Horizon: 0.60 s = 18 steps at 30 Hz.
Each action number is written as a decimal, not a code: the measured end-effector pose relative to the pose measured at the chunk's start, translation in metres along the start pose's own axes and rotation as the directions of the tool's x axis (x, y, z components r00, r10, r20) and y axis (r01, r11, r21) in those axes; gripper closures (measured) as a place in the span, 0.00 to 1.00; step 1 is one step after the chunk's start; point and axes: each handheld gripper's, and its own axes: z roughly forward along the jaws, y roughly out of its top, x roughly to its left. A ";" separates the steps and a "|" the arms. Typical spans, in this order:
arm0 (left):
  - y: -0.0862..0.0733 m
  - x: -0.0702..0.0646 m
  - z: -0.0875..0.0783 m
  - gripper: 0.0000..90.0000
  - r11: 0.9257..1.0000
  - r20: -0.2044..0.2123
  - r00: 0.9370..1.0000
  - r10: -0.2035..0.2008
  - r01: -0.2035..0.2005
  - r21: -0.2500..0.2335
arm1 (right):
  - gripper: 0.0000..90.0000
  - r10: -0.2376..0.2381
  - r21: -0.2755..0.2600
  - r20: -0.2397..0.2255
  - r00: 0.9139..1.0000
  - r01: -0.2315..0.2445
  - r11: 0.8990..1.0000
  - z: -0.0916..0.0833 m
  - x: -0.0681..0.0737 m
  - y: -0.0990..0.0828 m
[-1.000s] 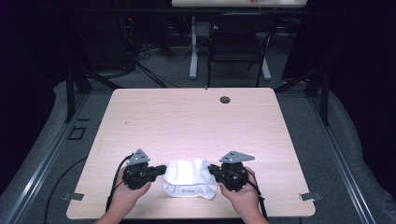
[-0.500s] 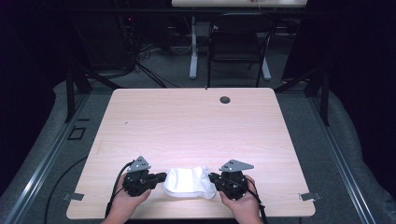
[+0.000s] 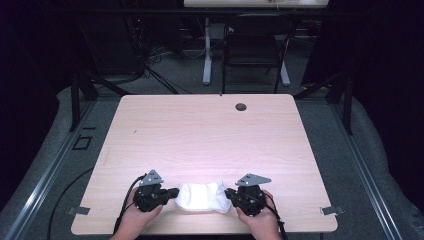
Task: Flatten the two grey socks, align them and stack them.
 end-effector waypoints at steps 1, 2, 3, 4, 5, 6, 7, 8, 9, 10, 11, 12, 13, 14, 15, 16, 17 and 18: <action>0.000 0.000 0.000 0.98 1.000 0.000 1.000 0.000 0.000 0.000 | 0.96 0.004 -0.002 0.001 1.000 -0.004 1.000 0.001 0.000 -0.001; -0.001 0.000 0.002 0.98 1.000 -0.001 1.000 -0.005 0.005 0.004 | 0.96 0.004 0.004 0.004 1.000 -0.004 1.000 0.001 -0.001 -0.001; -0.001 0.000 0.003 0.98 1.000 -0.004 1.000 -0.005 0.005 0.008 | 0.96 0.002 0.006 0.005 1.000 -0.003 1.000 0.002 -0.002 -0.001; -0.002 0.000 0.004 0.98 1.000 -0.003 1.000 -0.006 0.006 0.010 | 0.96 0.003 0.011 0.003 1.000 -0.003 1.000 0.002 -0.002 -0.001; -0.002 0.000 0.005 0.98 1.000 -0.003 1.000 -0.006 0.006 0.014 | 0.96 0.003 0.013 0.003 1.000 -0.003 1.000 0.003 -0.003 -0.002; -0.003 0.000 0.005 0.98 1.000 -0.004 1.000 -0.004 0.004 0.017 | 0.96 0.002 0.016 0.003 1.000 -0.002 1.000 0.003 -0.003 -0.002; -0.003 0.000 0.006 0.98 1.000 -0.003 1.000 -0.007 0.007 0.021 | 0.96 0.010 0.011 0.002 1.000 -0.010 1.000 0.004 -0.003 -0.002; -0.003 0.000 0.007 0.98 1.000 -0.007 1.000 -0.001 0.001 0.021 | 0.96 0.004 0.016 0.003 1.000 -0.004 1.000 0.005 -0.004 -0.003; -0.004 0.000 0.007 0.98 1.000 -0.005 1.000 -0.003 0.003 0.026 | 0.96 0.011 0.015 0.001 1.000 -0.011 1.000 0.006 -0.004 -0.003; -0.004 0.000 0.008 0.98 1.000 -0.005 1.000 0.001 -0.001 0.029 | 0.96 0.012 0.017 0.006 1.000 -0.012 1.000 0.006 -0.004 -0.003; -0.004 0.000 0.009 0.98 1.000 -0.005 1.000 0.000 0.000 0.028 | 0.96 0.010 0.020 0.007 1.000 -0.010 1.000 0.007 -0.005 -0.004; -0.004 0.000 0.009 0.98 1.000 -0.008 1.000 -0.004 0.004 0.031 | 0.96 0.012 0.021 0.008 1.000 -0.012 1.000 0.007 -0.005 -0.004; -0.004 0.000 0.009 0.98 1.000 -0.008 1.000 -0.004 0.004 0.031 | 0.96 0.006 0.030 0.006 1.000 -0.006 1.000 0.008 -0.006 -0.004; -0.005 0.001 0.011 0.98 0.999 -0.012 1.000 -0.005 0.006 0.032 | 0.96 0.006 0.033 0.004 1.000 -0.006 0.999 0.009 -0.007 -0.005; -0.005 0.001 0.011 0.98 0.999 -0.013 1.000 -0.003 0.003 0.036 | 0.96 0.010 0.028 0.007 1.000 -0.011 1.000 0.010 -0.006 -0.005; -0.006 0.001 0.012 0.98 0.999 -0.013 1.000 -0.005 0.005 0.036 | 0.96 0.011 0.034 0.009 1.000 -0.012 0.999 0.011 -0.006 -0.005; -0.006 0.001 0.012 0.98 0.999 -0.013 1.000 -0.005 0.005 0.036 | 0.96 0.011 0.034 0.009 1.000 -0.012 0.999 0.011 -0.006 -0.005; -0.006 0.002 0.013 0.98 0.999 -0.013 1.000 -0.004 0.005 0.038 | 0.96 0.007 0.041 0.008 1.000 -0.007 0.999 0.013 -0.007 -0.006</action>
